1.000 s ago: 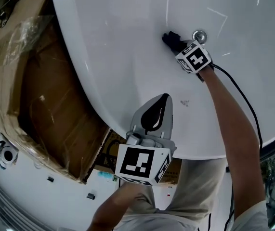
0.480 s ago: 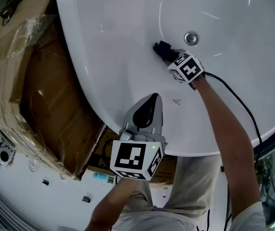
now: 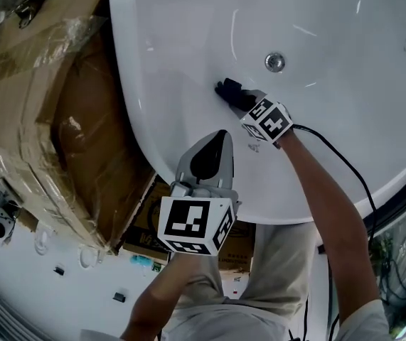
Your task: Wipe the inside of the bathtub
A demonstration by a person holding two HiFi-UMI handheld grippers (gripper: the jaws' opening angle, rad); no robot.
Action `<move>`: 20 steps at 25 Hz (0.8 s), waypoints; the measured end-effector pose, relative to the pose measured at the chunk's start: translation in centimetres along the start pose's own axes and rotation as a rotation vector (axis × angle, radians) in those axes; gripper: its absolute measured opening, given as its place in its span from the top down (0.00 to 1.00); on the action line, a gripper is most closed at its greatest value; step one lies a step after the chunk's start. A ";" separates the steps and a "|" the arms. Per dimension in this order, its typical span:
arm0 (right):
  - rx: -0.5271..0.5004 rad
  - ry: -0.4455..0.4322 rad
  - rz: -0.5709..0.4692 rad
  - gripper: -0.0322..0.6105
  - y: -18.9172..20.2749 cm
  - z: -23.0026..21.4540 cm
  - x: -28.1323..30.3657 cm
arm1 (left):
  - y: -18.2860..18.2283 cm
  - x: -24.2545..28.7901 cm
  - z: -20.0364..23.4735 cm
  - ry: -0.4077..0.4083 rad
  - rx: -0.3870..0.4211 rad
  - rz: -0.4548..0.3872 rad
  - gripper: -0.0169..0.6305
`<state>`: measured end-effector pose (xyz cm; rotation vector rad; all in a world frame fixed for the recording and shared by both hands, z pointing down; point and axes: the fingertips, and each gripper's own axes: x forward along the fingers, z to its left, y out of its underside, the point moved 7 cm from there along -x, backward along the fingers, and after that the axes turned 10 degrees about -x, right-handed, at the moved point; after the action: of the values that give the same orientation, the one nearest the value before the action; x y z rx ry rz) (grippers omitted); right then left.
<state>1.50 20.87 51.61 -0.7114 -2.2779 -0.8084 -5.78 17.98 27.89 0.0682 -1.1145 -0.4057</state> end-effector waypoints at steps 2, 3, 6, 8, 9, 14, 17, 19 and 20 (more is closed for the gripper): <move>-0.010 -0.012 -0.017 0.88 -0.4 1.0 -0.4 | -0.4 0.1 -0.3 0.001 0.012 -0.004 0.98; -0.016 -0.015 -0.024 0.88 -0.6 1.4 -0.7 | -0.6 0.1 -0.4 0.003 0.017 -0.007 0.98; -0.028 -0.028 -0.045 0.88 -0.9 2.8 -1.6 | -0.8 0.1 -0.7 0.005 0.029 -0.011 0.98; -0.032 -0.037 -0.059 0.88 -1.1 3.7 -2.0 | -0.7 0.0 -0.8 0.002 0.037 -0.012 0.98; -0.035 -0.039 -0.066 0.88 -1.2 4.1 -2.2 | -0.7 0.0 -0.7 0.001 0.041 -0.012 0.98; -0.071 -0.055 -0.100 0.88 -1.7 5.8 -3.2 | -0.4 0.2 -0.3 -0.016 0.052 -0.003 0.98; -0.096 -0.068 -0.121 0.88 -1.8 7.1 -3.8 | -0.2 0.5 -0.2 -0.024 0.064 0.004 0.98; -0.102 -0.072 -0.133 0.88 -1.9 7.9 -4.3 | -0.1 0.8 -0.3 -0.025 0.075 0.010 0.98; -0.105 -0.076 -0.136 0.88 -2.1 8.2 -4.6 | -0.2 1.0 -0.3 -0.023 0.080 0.012 0.98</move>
<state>0.24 23.90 42.52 -0.6492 -2.3869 -0.9859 -5.20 17.39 28.52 0.1272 -1.1537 -0.3523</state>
